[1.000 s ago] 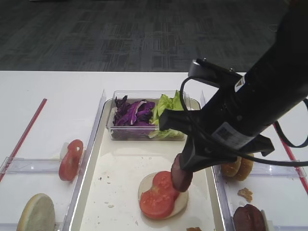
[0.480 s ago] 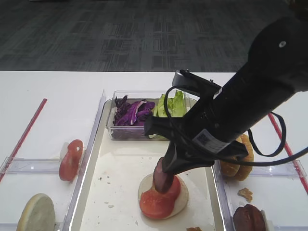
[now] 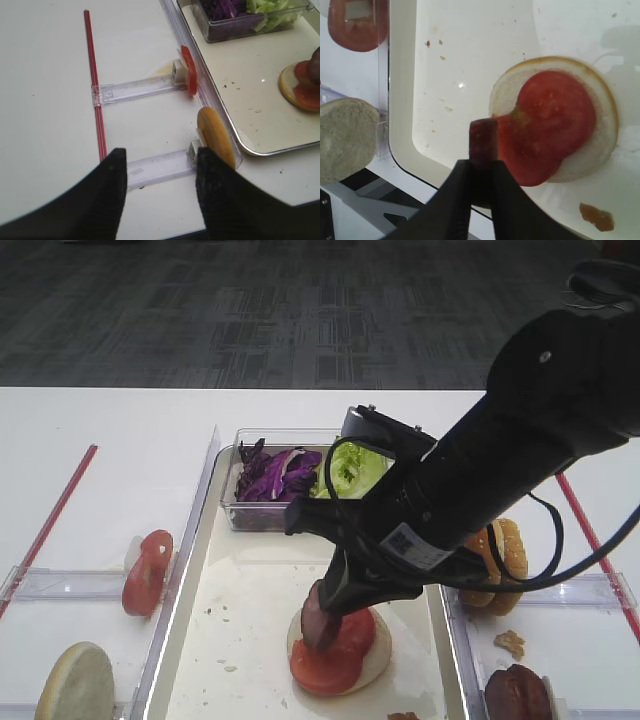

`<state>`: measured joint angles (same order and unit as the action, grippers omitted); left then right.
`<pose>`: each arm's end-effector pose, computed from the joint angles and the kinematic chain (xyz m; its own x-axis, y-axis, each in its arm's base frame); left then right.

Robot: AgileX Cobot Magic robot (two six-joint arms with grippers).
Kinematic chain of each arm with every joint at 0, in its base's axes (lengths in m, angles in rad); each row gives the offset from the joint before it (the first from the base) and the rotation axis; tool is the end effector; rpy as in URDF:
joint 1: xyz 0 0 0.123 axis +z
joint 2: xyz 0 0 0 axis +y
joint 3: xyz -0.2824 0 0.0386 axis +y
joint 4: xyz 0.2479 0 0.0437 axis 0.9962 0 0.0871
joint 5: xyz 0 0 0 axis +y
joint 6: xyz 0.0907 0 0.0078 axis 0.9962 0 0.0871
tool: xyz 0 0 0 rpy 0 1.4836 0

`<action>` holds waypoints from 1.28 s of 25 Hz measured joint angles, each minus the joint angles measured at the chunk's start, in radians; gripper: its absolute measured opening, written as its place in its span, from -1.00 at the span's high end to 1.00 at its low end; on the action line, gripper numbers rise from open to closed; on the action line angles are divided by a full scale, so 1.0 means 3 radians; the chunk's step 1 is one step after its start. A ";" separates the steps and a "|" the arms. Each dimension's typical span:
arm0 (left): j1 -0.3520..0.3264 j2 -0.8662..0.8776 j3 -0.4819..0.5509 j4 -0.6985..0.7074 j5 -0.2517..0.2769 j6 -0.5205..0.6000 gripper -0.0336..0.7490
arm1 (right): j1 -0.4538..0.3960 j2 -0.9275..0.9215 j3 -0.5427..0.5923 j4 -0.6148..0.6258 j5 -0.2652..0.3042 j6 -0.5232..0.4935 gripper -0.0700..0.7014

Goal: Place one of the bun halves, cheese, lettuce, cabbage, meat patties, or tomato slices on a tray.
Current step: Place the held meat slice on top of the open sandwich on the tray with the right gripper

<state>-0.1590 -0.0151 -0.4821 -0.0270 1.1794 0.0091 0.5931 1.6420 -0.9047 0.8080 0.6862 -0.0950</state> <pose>-0.0108 -0.0006 0.2629 -0.5536 0.0875 -0.8282 0.1780 0.9839 -0.0150 0.2282 0.2042 0.1933 -0.9924 -0.0765 -0.0964 -0.1180 0.8139 0.5689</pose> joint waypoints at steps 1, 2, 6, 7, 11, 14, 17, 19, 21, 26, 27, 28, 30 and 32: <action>0.0000 0.0000 0.0000 0.0000 0.0000 0.0000 0.13 | -0.0007 0.0024 0.0000 0.0024 0.0000 0.0000 0.50; 0.0000 0.0000 0.0000 0.0000 0.0000 0.0000 0.13 | -0.0032 0.0043 0.0000 0.0046 0.0000 -0.0003 0.50; 0.0000 0.0000 0.0000 0.0000 0.0000 0.0000 0.13 | -0.0165 0.0085 0.0000 0.0175 0.0085 -0.0106 0.50; 0.0000 0.0000 0.0000 0.0000 0.0000 0.0000 0.13 | -0.0197 0.0085 0.0000 0.0246 0.0115 -0.0173 0.50; 0.0000 0.0000 0.0000 0.0000 0.0000 0.0000 0.13 | -0.0296 0.0153 0.0000 0.0641 0.0273 -0.0589 0.50; 0.0000 0.0000 0.0000 0.0000 0.0000 0.0000 0.13 | -0.0390 0.0267 0.0000 0.0933 0.0441 -0.0924 0.50; 0.0000 0.0000 0.0000 0.0000 0.0000 0.0000 0.13 | -0.0429 0.0339 0.0000 0.1048 0.0508 -0.1127 0.50; 0.0000 0.0000 0.0000 0.0000 0.0000 0.0000 0.13 | -0.0434 0.0346 0.0000 0.1050 0.0513 -0.1193 0.50; 0.0000 0.0000 0.0000 0.0000 0.0000 0.0000 0.13 | -0.0434 0.0352 0.0000 0.1034 0.0515 -0.1214 0.50; 0.0000 0.0000 0.0000 0.0000 0.0000 0.0000 0.13 | -0.0434 0.0421 0.0000 0.0956 0.0527 -0.1230 0.50; 0.0000 0.0000 0.0000 0.0000 0.0000 0.0000 0.13 | -0.0434 0.0443 0.0000 0.0951 0.0527 -0.1230 0.50; 0.0000 0.0000 0.0000 0.0000 0.0000 0.0000 0.13 | -0.0434 0.0458 0.0000 0.0948 0.0527 -0.1230 0.50; 0.0000 0.0000 0.0000 0.0000 0.0000 0.0000 0.13 | -0.0434 0.0472 0.0000 0.0943 0.0520 -0.1230 0.50; 0.0000 0.0000 0.0000 0.0000 0.0000 0.0000 0.13 | -0.0434 0.0480 0.0000 0.0934 0.0478 -0.1223 0.50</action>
<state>-0.1590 -0.0151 -0.4821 -0.0270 1.1794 0.0091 0.4629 1.7860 -0.9047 1.0883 0.8297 -0.4619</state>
